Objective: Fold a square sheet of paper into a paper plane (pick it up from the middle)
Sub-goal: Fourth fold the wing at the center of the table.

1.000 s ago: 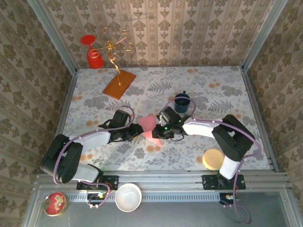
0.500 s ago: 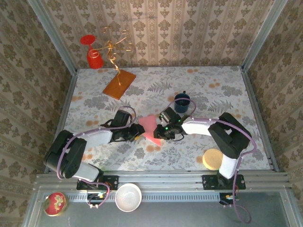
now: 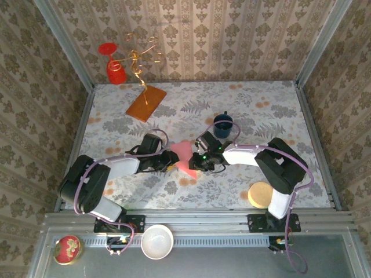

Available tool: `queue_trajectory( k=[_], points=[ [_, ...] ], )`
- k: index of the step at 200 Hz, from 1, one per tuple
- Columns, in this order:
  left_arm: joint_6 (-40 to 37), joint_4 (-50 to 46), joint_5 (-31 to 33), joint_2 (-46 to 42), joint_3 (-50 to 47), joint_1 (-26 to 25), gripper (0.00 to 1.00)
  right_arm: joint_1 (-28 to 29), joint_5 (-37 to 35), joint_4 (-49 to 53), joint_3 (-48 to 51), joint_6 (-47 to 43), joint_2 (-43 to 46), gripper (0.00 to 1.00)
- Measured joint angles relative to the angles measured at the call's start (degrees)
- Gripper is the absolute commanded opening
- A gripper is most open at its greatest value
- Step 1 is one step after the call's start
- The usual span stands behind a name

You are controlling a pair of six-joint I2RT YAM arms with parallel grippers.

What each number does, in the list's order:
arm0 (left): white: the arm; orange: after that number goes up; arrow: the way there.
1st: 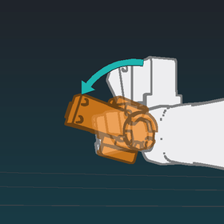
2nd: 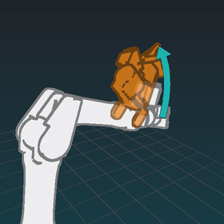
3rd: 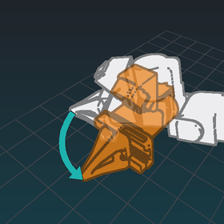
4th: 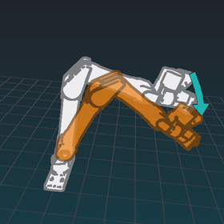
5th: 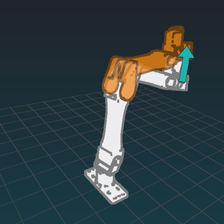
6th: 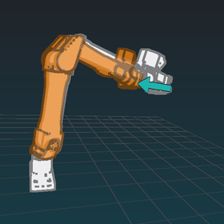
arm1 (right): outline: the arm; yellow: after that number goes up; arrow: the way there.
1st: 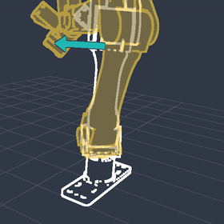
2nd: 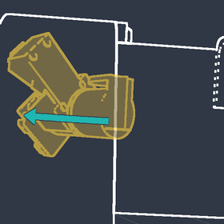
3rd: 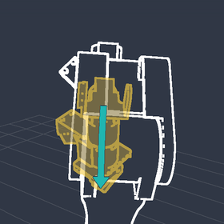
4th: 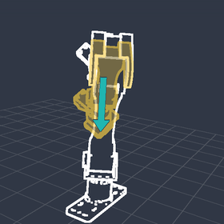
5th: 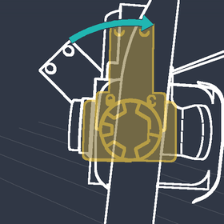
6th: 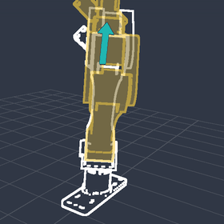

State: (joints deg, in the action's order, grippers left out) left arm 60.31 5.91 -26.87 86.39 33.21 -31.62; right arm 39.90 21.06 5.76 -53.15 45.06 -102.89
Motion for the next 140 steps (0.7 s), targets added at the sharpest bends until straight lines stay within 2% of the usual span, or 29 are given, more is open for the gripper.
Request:
queue_trajectory(
  k=[53, 102, 140],
  points=[
    [0.59, 5.70, -3.78, 0.15, -0.02, 1.53, 0.36, -0.24, 0.17, -0.26, 0.17, -0.02, 0.00, 0.24],
    [-0.35, 6.51, -6.38, 2.36, 0.26, 2.01, 0.35, -0.35, 0.20, -0.42, 0.17, -0.04, 0.00, 0.23],
    [-1.88, 6.32, -8.61, 5.03, 1.38, 2.51, 0.31, -0.55, 0.17, -0.44, 0.26, -0.07, 0.00, 0.21]
  ],
)
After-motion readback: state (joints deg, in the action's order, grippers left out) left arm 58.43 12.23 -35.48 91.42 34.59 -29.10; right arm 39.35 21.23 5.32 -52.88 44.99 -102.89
